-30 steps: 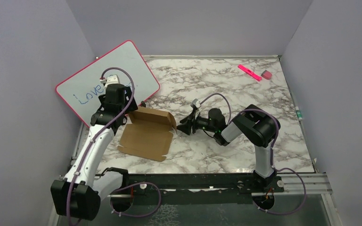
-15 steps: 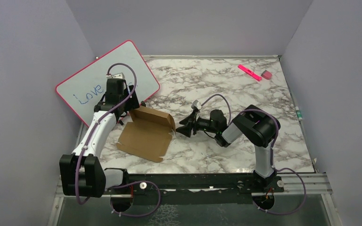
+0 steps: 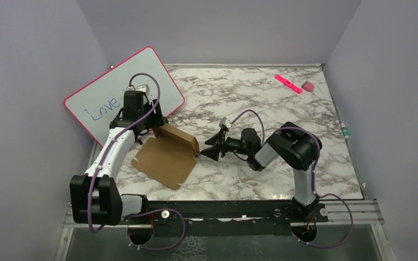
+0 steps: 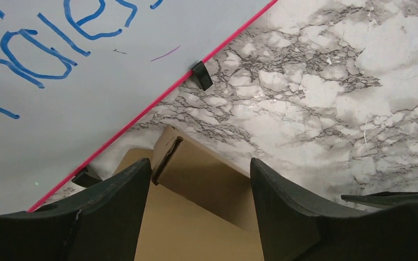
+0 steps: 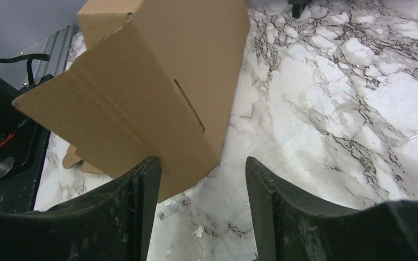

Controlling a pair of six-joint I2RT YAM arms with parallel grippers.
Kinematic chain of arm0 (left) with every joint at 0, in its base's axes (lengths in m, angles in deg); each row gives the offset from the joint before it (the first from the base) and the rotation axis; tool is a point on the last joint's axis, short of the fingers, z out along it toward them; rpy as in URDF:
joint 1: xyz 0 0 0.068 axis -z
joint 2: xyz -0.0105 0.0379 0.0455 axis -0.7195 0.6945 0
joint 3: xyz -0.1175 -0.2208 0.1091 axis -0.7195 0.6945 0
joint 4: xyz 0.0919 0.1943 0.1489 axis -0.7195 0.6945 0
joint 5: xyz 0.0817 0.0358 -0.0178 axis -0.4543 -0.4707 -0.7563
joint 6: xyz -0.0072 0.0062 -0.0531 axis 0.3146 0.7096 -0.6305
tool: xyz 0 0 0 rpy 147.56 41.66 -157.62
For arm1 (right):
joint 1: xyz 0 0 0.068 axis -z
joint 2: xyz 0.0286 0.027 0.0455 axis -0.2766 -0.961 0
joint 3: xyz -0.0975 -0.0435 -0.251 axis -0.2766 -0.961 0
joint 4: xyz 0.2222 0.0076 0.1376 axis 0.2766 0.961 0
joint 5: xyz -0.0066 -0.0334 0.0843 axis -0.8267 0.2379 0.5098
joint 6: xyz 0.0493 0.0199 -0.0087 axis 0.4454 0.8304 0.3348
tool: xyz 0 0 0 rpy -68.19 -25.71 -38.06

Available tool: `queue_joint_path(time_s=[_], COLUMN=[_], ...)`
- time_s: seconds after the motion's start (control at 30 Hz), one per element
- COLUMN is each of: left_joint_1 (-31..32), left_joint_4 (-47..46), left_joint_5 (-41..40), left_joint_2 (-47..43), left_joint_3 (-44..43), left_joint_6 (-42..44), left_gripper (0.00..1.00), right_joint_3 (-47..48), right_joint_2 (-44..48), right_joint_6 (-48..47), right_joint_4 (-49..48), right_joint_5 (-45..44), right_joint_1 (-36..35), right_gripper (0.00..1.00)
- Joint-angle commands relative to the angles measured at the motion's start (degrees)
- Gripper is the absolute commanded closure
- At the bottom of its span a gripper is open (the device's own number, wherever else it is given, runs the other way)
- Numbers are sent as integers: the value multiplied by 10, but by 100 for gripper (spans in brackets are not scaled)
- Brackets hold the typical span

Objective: Fold the paper box

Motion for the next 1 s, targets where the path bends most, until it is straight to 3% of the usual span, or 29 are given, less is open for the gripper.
queue_joint_path(time_s=[0.0,0.2,0.47,0.67,0.97], left_joint_1=[-3,5,83,177,223], left_joint_4=[2,20,6,-89,-225], left_joint_5=[25,42,31,-8,-25], left_joint_2=[-41,-171,-313,-323,-225], left_joint_3=[12,81,252,360,426], left_joint_6=[-10,-117,-267,-356,-374], left_gripper=[32,35,43,48,55], right_joint_3=[8,-5,-44,-59,-33], right_joint_2=[7,22,64,79,68], right_joint_6=[-1,2,-8,-20,-29], right_joint_4=[1,12,48,70,72], right_joint_5=[-39,-52,-84,-99,-103], right_joint_1=[-6,-8,-23,-46,-55], right_gripper=[37,37,37,37,37])
